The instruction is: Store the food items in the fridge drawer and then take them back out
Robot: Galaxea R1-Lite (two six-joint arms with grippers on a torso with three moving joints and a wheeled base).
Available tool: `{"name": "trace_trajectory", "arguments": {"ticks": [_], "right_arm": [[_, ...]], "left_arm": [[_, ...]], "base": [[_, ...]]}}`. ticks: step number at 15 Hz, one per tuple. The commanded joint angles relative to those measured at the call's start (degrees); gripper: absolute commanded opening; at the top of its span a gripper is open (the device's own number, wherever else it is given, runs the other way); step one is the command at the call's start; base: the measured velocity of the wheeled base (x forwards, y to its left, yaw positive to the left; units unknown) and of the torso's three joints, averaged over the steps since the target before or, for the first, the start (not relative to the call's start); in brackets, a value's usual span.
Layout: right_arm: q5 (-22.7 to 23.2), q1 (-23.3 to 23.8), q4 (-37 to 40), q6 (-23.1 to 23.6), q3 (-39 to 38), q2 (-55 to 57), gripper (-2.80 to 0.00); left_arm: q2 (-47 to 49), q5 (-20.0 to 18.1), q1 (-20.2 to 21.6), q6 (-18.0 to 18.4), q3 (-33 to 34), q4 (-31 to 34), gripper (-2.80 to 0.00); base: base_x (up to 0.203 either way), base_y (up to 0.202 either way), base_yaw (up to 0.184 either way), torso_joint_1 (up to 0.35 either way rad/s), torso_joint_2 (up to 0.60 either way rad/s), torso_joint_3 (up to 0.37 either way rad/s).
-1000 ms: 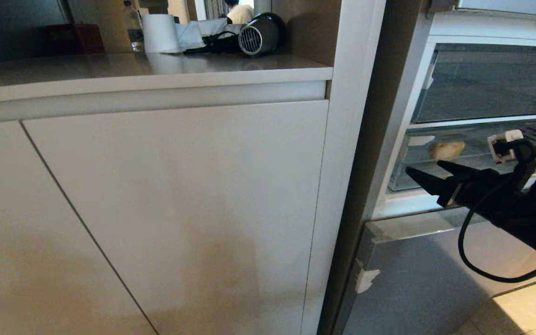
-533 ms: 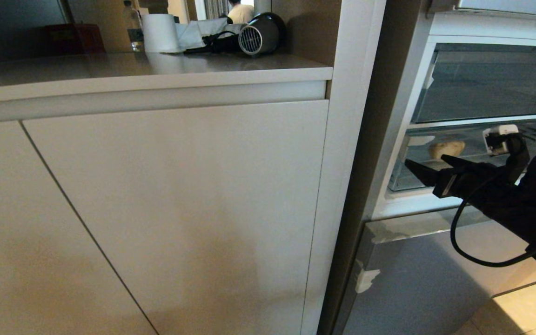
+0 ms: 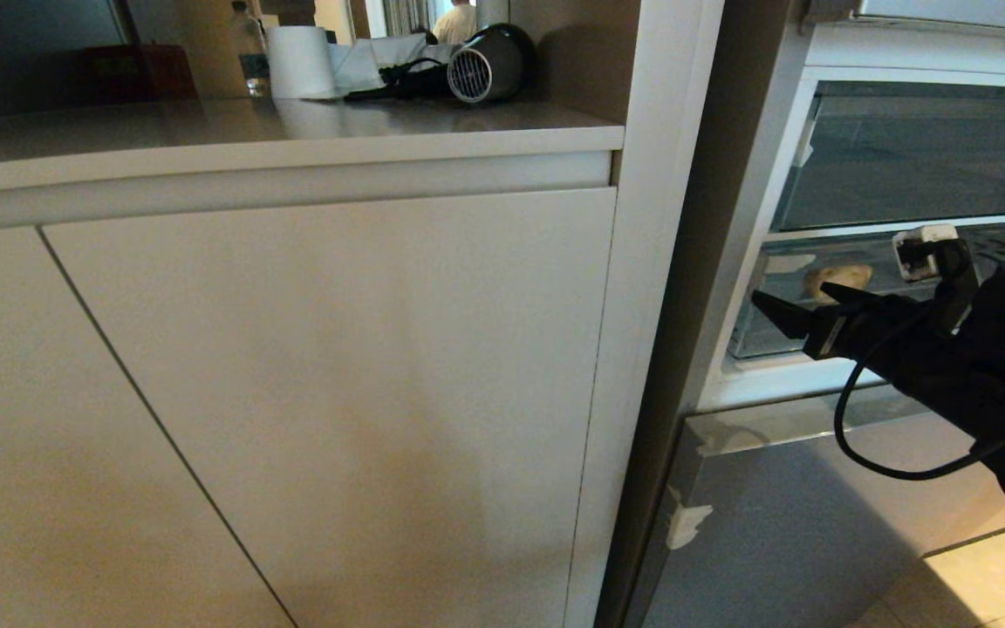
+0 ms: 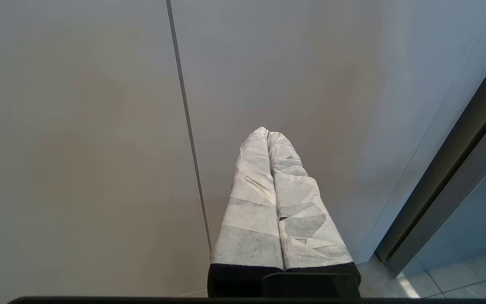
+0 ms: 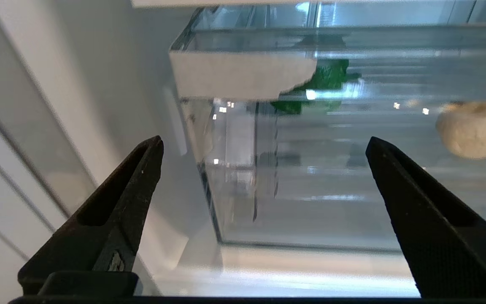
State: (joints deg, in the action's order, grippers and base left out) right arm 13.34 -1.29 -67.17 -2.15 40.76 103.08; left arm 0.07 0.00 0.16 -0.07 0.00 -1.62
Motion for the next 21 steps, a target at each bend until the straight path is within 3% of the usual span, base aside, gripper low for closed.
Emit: {"name": "trace_trajectory", "arguments": {"ticks": [1, 14, 21], "right_arm": [[0.04, -0.03, -0.34, -0.05, 1.18, 1.23, 0.00], [-0.86, -0.20, -0.31, -0.12, 5.72, 4.85, 0.00], [-1.45, -2.12, -0.33, 0.45, 2.23, 2.74, 0.00]], "left_arm": [[0.01, 0.00, 0.02, -0.01, 0.62, -0.05, -2.80], [0.01, 0.00, 0.02, -0.01, 0.62, -0.05, -2.80], [0.01, 0.00, 0.02, -0.01, 0.62, -0.05, -2.80]], "base": [[0.000, 0.000, 0.000, 0.000, 0.00, 0.000], [0.000, 0.000, 0.000, 0.000, 0.00, 0.000], [0.000, 0.000, 0.000, 0.000, 0.00, 0.000]]}}
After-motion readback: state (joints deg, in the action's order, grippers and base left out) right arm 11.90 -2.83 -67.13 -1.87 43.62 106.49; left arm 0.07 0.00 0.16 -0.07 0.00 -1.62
